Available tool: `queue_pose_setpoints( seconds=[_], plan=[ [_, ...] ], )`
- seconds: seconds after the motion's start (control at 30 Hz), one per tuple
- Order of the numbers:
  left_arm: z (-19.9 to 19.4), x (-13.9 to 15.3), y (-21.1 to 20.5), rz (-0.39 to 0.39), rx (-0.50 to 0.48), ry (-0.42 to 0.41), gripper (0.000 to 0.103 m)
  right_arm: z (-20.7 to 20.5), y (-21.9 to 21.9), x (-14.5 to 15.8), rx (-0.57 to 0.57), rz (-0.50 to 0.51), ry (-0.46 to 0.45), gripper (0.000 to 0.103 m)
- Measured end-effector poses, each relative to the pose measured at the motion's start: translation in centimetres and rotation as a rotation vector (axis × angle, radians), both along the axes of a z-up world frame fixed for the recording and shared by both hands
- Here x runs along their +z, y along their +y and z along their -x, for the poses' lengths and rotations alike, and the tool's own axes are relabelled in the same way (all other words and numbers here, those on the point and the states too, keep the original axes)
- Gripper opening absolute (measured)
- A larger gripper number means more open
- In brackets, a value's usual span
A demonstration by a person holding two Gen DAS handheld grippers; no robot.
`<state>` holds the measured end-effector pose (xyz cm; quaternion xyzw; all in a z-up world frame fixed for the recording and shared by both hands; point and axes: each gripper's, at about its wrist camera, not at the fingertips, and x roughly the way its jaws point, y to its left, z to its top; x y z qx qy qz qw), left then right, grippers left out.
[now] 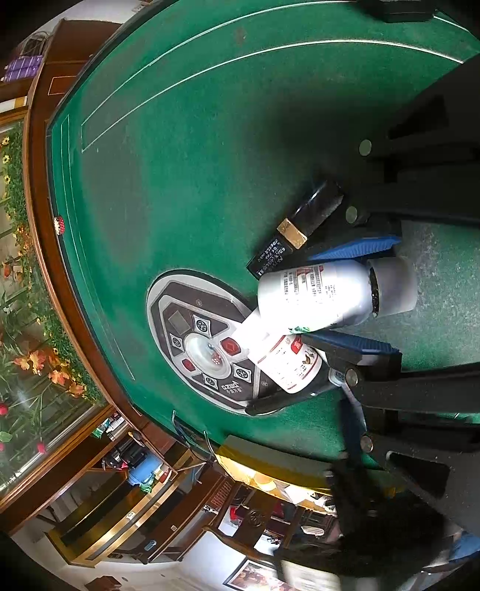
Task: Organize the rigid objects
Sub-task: 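Grasp the white paint marker with the left tool while the right tool lifts the large bottle, then drop the paint marker into the tray with the left tool while the right tool drops the bottle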
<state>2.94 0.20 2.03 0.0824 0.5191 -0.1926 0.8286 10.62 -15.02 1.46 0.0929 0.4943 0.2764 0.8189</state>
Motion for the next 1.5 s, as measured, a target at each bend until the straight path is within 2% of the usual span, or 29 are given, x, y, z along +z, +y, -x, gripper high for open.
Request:
queue_pose_setpoints(
  seconds=[0.03,0.13,0.3,0.37,0.5,0.67,0.8,1.03,1.2,1.5],
  plan=[
    [0.4,0.0,-0.6,0.006,-0.017,0.011,0.022,0.0,0.0,0.0,-0.001,0.001,-0.001,0.036],
    [0.5,0.2,-1.4,-0.046,-0.009,-0.005,0.022,0.1,0.2,-0.1,0.002,0.009,-0.004,0.036],
    [-0.2,0.0,-2.1,-0.074,0.052,-0.044,0.023,0.2,0.2,-0.1,0.003,0.013,-0.006,0.036],
    [0.5,0.3,-2.1,-0.057,0.071,-0.066,0.015,0.2,0.2,-0.1,0.002,0.012,-0.006,0.036],
    [1.8,0.1,-0.9,0.0,0.145,-0.086,0.014,0.3,0.4,0.0,0.005,0.011,-0.014,0.035],
    [4.0,0.8,1.6,0.163,0.222,-0.091,0.014,0.5,0.6,0.3,0.02,0.0,-0.032,0.035],
    [5.6,1.5,3.1,0.206,0.286,-0.147,0.014,1.0,1.3,0.6,0.05,-0.022,-0.046,0.035],
    [8.8,4.4,5.8,0.246,0.365,-0.273,0.014,3.1,3.1,2.2,0.124,-0.031,-0.157,0.034],
    [9.4,6.5,8.3,0.253,0.406,-0.35,0.014,4.7,4.1,3.4,0.184,-0.081,-0.221,0.034],
    [10.9,8.3,15.9,0.236,0.564,-0.428,0.015,6.5,7.8,4.8,0.3,-0.162,-0.164,0.034]
  ],
)
